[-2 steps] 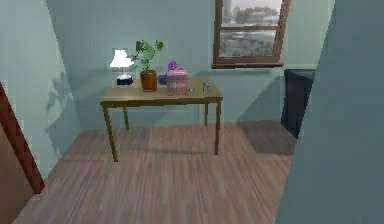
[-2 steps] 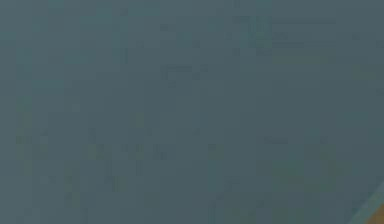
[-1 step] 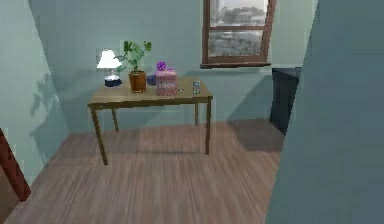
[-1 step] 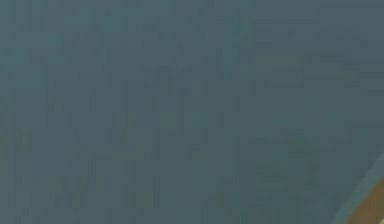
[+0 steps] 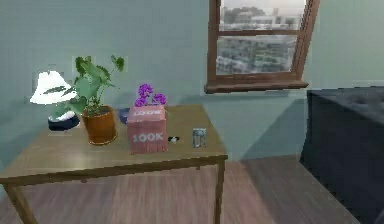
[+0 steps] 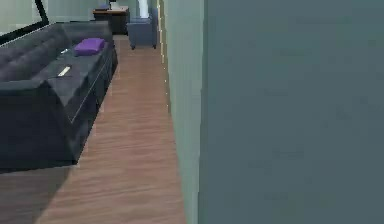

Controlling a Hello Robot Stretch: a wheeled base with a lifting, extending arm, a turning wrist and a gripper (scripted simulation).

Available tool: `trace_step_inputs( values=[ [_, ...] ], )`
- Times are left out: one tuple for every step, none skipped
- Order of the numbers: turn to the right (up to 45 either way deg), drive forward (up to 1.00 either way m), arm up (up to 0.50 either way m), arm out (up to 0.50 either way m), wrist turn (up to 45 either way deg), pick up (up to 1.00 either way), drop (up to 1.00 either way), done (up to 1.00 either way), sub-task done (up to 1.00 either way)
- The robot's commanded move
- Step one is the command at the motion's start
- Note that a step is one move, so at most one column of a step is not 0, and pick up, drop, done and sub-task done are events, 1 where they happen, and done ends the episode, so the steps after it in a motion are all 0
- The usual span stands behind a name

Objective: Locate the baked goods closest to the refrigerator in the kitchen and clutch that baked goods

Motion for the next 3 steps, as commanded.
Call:
trace_step_inputs(
  values=[
    [36.0,0.0,0.0,0.0,0.0,0.0,0.0,0.0,0.0],
    [0.0,0.3,0.0,0.0,0.0,0.0,0.0,0.0,0.0],
    [39.0,0.0,0.0,0.0,0.0,0.0,0.0,0.0,0.0]
  ],
)
